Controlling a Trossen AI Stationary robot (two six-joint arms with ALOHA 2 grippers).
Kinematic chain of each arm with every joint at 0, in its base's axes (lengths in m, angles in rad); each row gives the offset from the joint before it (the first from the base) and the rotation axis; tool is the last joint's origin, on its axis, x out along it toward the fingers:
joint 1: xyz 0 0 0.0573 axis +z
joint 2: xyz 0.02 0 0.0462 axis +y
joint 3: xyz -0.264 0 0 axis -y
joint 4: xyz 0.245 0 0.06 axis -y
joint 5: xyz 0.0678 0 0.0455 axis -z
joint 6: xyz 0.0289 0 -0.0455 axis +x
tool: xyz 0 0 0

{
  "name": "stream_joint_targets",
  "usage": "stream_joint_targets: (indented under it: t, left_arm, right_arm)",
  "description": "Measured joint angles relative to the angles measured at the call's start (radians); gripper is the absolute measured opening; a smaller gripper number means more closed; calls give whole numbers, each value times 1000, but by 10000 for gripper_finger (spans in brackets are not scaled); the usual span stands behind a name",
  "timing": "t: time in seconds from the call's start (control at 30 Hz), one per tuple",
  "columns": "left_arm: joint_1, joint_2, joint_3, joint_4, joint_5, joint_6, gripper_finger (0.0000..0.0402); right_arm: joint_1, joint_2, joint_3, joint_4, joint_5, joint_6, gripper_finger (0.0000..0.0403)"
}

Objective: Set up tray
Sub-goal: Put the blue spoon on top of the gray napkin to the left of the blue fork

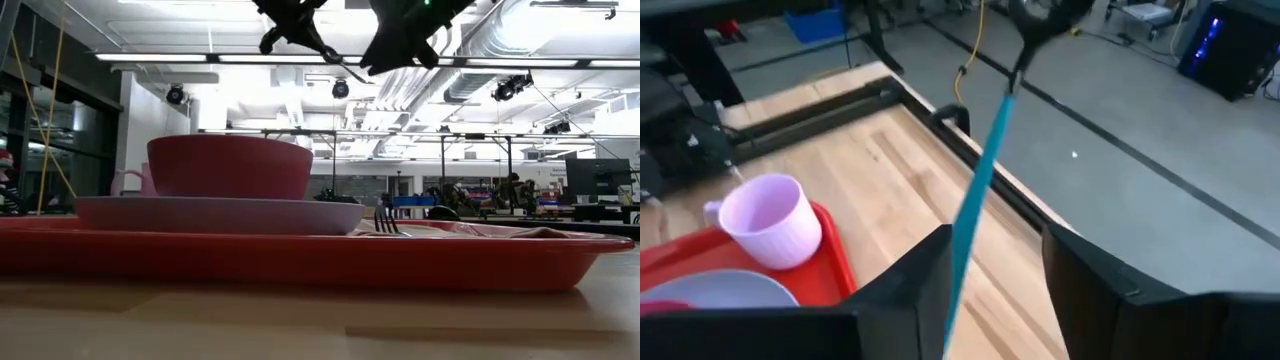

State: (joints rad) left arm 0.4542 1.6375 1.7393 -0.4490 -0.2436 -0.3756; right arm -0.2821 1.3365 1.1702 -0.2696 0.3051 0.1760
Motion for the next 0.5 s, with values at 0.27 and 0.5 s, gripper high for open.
stream_joint_targets:
  t: [0.27,0.5]
  left_arm:
    - [-39,0,0,46,-57,31,6]
    - [-36,15,1,92,-83,34,6]
  right_arm:
    - [-20,0,0,83,-57,3,177]
    - [-19,6,0,88,-23,6,185]
